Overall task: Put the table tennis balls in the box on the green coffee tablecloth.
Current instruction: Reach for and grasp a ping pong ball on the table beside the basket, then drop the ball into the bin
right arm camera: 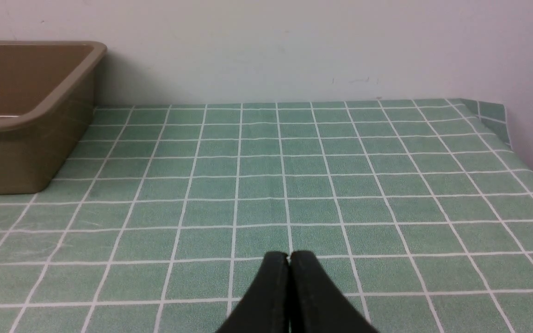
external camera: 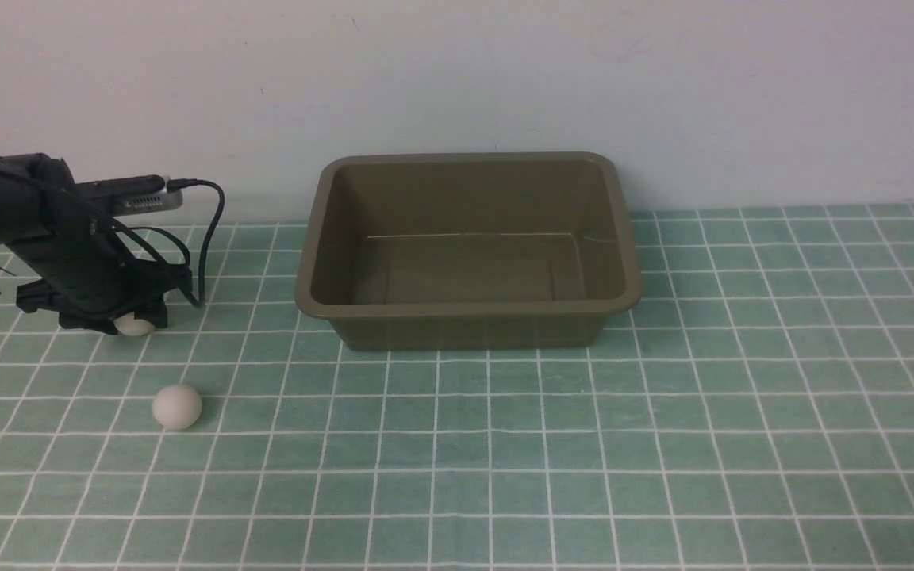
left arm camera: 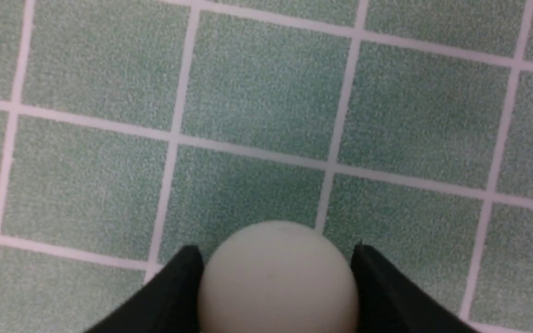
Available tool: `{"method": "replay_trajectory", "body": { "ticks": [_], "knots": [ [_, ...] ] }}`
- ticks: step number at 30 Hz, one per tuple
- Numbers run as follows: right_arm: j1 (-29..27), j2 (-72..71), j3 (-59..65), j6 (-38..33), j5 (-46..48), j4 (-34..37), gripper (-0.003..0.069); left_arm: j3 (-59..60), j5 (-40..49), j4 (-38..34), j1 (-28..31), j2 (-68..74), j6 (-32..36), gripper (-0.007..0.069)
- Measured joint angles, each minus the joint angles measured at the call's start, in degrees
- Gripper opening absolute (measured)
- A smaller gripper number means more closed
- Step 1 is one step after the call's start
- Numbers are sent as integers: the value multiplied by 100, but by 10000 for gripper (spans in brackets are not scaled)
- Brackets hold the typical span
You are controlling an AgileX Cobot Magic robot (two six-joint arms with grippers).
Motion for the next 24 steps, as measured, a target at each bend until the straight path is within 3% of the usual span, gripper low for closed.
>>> {"method": "replay_trajectory", "body": {
  "ticks": [1, 7, 15, 19, 24],
  "knots": [
    [0, 0, 0, 0, 0, 0, -16, -11, -24, 0, 0, 0, -24, 349],
    [0, 0, 0, 0, 0, 0, -16, -11, 44, -5, 0, -111, -233, 352],
    [0, 0, 0, 0, 0, 0, -16, -11, 1132, -390, -57, -1211, -96, 352],
    [0, 0, 0, 0, 0, 0, -16, -11, 1556, -1182, -327, -1709, 653, 352],
    [0, 0, 0, 0, 0, 0, -16, -11, 1261, -2958, -1089, -1821, 2622, 352]
  ]
}}
